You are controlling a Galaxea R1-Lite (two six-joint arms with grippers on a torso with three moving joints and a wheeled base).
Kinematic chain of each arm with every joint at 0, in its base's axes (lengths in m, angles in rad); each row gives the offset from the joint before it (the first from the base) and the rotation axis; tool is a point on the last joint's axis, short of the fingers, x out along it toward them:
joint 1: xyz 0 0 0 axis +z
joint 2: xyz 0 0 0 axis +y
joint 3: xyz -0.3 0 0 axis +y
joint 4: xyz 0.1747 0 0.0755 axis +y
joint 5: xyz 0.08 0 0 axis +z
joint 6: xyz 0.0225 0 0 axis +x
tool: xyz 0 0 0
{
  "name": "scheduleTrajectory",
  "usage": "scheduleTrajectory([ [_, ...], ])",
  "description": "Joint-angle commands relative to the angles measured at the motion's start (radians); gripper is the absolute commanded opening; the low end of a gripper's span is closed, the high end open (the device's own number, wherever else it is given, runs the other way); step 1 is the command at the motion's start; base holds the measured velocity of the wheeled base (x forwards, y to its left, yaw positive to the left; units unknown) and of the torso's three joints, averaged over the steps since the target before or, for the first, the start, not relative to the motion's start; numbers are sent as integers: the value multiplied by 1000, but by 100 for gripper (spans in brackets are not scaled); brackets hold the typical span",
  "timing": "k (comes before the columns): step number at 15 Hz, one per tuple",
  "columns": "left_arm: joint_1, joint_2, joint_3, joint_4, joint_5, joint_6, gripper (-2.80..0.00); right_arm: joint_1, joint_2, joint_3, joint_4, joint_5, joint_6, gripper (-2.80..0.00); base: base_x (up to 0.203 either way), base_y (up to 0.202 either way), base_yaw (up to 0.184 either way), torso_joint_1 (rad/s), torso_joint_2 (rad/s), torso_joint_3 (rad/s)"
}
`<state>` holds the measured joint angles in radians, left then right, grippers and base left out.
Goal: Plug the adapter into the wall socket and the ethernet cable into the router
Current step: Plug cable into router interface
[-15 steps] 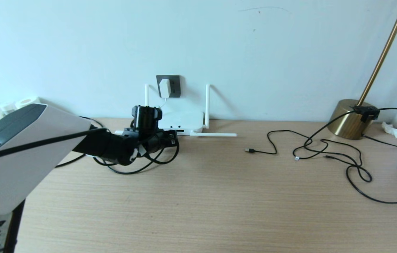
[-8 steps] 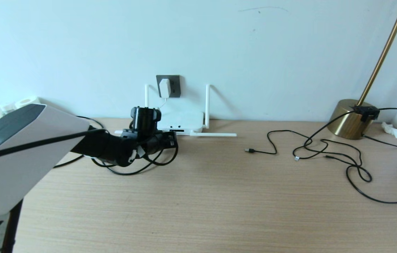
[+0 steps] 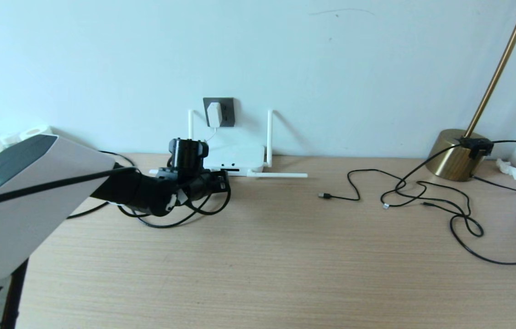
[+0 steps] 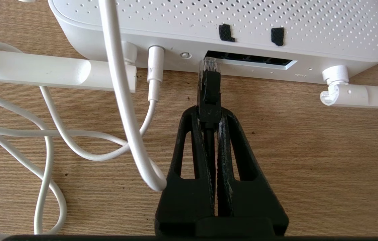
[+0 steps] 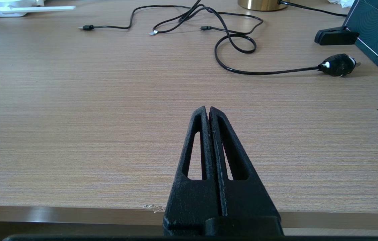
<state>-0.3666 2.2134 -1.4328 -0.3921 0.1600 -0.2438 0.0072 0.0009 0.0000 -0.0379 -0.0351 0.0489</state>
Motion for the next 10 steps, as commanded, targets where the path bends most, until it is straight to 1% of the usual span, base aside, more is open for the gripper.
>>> scheduleTrajectory([
  [1,0,-1,-7,-4,1,0,-280,0,1,11,0,0,0,-280,0,0,0,0,0,0],
  [10,-8,0,-5,-4,1,0,-280,0,1,11,0,0,0,-280,0,0,0,0,0,0],
])
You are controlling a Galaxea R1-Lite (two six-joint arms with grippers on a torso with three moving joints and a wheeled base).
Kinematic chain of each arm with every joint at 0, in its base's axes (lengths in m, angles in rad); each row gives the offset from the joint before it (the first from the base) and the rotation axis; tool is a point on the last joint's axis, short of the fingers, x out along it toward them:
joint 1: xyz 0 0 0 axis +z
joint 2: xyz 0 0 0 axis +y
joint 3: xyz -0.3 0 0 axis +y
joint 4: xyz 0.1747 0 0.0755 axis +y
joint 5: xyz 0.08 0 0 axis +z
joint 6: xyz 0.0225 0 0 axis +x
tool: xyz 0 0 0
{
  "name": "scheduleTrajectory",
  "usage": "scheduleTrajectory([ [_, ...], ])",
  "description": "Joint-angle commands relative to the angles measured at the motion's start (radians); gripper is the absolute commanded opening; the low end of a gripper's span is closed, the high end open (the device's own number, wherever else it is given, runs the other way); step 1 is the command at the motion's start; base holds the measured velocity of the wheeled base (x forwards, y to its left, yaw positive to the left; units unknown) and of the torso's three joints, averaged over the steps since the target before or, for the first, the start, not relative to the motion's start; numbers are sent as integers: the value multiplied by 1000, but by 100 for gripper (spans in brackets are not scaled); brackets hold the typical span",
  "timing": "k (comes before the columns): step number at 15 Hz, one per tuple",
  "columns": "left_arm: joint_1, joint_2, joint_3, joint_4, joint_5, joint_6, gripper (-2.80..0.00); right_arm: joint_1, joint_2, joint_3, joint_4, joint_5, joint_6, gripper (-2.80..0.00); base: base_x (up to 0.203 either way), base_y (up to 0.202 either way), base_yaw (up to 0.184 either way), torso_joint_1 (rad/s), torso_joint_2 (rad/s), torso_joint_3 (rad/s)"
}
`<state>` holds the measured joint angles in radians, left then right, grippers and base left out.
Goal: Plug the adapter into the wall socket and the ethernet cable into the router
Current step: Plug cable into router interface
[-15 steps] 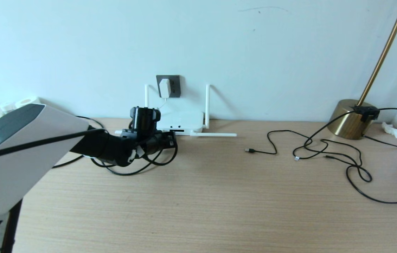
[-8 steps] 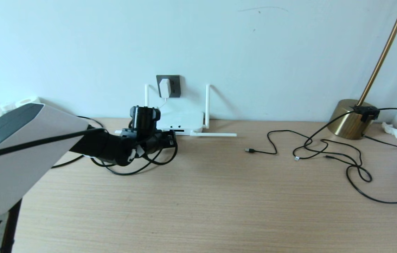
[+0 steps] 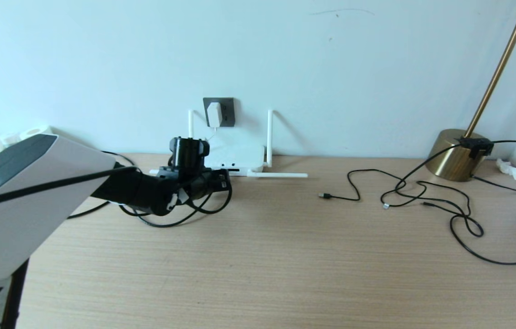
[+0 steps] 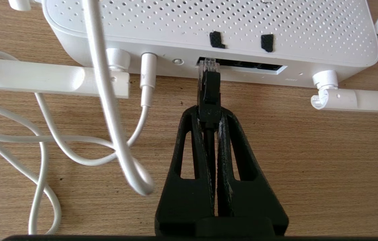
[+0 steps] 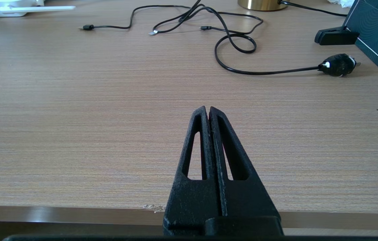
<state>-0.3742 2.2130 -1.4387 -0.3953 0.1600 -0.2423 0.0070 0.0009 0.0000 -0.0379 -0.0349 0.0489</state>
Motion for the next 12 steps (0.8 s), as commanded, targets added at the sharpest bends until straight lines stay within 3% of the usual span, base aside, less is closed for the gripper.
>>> scheduleTrajectory([
  [1,0,1,1,0,1,-2,-280,1,1,11,0,0,0,-280,0,0,0,0,0,0],
  [12,1,2,-3,0,1,-2,-280,1,1,11,0,0,0,-280,0,0,0,0,0,0],
])
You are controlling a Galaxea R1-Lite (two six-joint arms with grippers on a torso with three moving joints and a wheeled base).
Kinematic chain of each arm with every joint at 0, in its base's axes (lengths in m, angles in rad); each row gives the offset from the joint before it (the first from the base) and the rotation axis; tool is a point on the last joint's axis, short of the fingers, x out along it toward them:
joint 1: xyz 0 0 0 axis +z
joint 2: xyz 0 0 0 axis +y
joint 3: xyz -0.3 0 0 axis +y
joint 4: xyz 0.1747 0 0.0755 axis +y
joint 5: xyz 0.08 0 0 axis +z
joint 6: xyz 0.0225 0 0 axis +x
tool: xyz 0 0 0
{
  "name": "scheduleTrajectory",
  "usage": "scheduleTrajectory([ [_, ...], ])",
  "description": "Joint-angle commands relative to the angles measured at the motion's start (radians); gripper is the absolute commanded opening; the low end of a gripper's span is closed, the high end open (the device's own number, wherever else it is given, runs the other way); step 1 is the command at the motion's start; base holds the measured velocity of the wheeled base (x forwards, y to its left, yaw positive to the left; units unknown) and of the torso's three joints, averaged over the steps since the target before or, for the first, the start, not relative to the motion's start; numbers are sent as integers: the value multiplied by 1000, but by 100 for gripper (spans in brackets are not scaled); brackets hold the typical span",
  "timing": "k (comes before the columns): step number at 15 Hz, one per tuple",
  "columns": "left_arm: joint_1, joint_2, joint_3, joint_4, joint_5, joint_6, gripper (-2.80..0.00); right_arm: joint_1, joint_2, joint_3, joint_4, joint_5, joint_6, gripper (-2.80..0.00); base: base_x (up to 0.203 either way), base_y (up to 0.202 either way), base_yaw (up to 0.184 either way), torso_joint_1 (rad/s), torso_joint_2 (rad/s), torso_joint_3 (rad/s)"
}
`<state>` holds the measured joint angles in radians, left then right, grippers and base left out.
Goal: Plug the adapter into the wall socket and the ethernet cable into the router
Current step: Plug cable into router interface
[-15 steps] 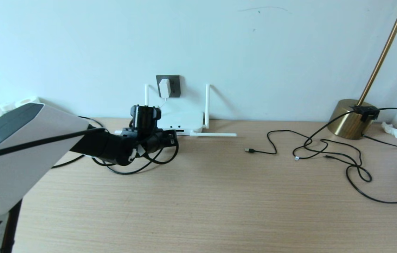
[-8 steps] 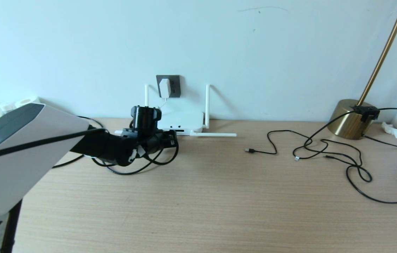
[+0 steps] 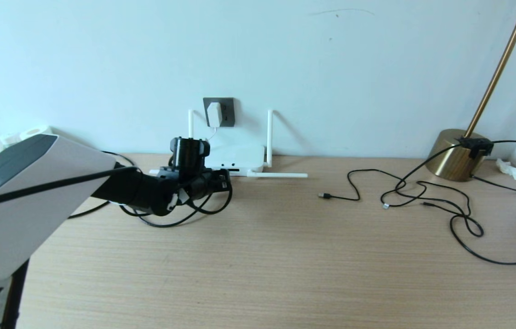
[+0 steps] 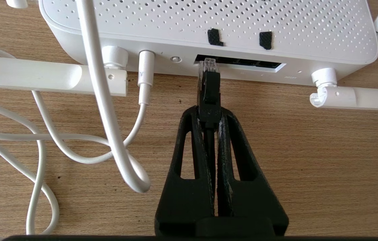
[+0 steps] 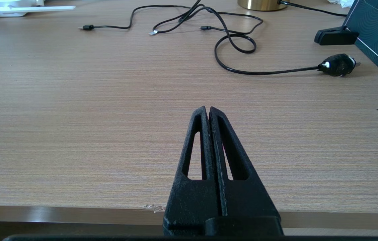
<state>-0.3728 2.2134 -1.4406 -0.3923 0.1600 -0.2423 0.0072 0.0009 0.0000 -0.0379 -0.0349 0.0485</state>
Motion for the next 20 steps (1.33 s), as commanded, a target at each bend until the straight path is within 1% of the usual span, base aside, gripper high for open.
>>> scheduleTrajectory([
  [1,-1,0,-1,-3,1,-2,-280,0,1,11,0,0,1,-280,0,0,0,0,0,0],
  [13,-1,0,-1,-2,3,-2,-280,0,1,11,0,0,1,-280,0,0,0,0,0,0],
  [20,-2,9,-29,6,3,-2,-280,0,1,11,0,0,1,-280,0,0,0,0,0,0],
])
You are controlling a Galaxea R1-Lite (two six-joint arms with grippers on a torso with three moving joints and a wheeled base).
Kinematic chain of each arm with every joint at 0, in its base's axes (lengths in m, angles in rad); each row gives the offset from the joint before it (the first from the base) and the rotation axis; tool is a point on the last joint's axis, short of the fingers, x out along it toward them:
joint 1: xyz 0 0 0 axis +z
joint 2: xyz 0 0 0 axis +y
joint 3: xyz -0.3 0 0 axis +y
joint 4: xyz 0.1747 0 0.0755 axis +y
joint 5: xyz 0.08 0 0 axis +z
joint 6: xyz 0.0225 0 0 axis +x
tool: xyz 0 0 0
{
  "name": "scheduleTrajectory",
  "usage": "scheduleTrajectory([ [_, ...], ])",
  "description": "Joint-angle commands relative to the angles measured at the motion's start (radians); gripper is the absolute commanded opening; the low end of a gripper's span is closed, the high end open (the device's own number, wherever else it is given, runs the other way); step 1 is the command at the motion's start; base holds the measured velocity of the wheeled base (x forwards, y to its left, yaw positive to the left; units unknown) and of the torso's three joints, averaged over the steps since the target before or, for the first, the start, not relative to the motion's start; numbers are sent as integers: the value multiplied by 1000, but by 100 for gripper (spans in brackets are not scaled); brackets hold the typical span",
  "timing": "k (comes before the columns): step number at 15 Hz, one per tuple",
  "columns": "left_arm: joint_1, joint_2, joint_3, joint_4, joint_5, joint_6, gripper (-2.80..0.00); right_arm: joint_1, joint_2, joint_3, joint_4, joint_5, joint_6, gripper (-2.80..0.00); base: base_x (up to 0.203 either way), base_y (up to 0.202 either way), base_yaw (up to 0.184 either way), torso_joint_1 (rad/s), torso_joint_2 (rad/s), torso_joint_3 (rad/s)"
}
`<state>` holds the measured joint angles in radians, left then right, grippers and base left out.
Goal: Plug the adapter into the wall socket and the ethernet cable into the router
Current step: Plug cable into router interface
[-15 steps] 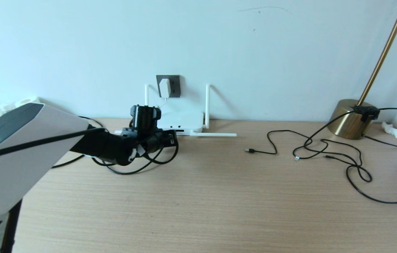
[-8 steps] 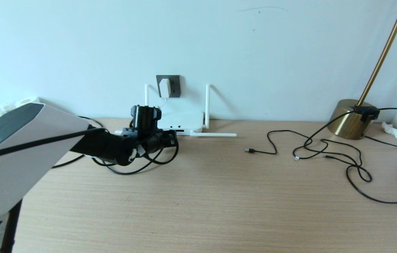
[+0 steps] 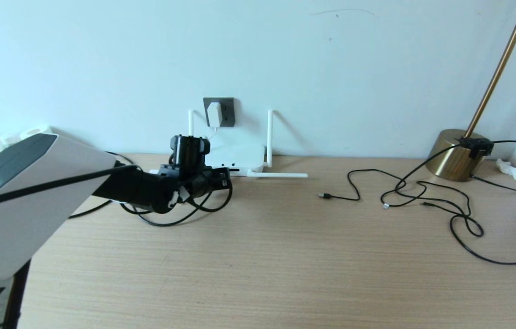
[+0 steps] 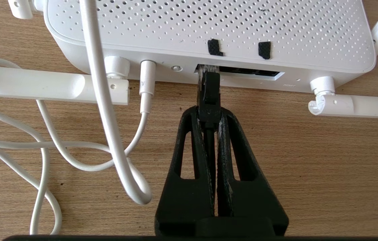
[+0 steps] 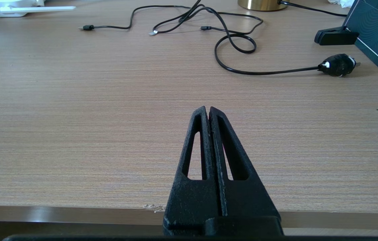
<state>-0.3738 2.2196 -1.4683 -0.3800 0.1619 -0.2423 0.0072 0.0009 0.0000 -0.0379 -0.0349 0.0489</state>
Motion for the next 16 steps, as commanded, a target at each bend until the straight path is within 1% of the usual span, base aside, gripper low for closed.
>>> scheduleTrajectory([
  [1,0,3,-1,-7,1,-2,-280,0,1,11,0,0,0,-280,0,0,0,0,0,0],
  [16,0,8,-3,-5,1,-1,-280,0,1,11,0,0,0,-280,0,0,0,0,0,0],
])
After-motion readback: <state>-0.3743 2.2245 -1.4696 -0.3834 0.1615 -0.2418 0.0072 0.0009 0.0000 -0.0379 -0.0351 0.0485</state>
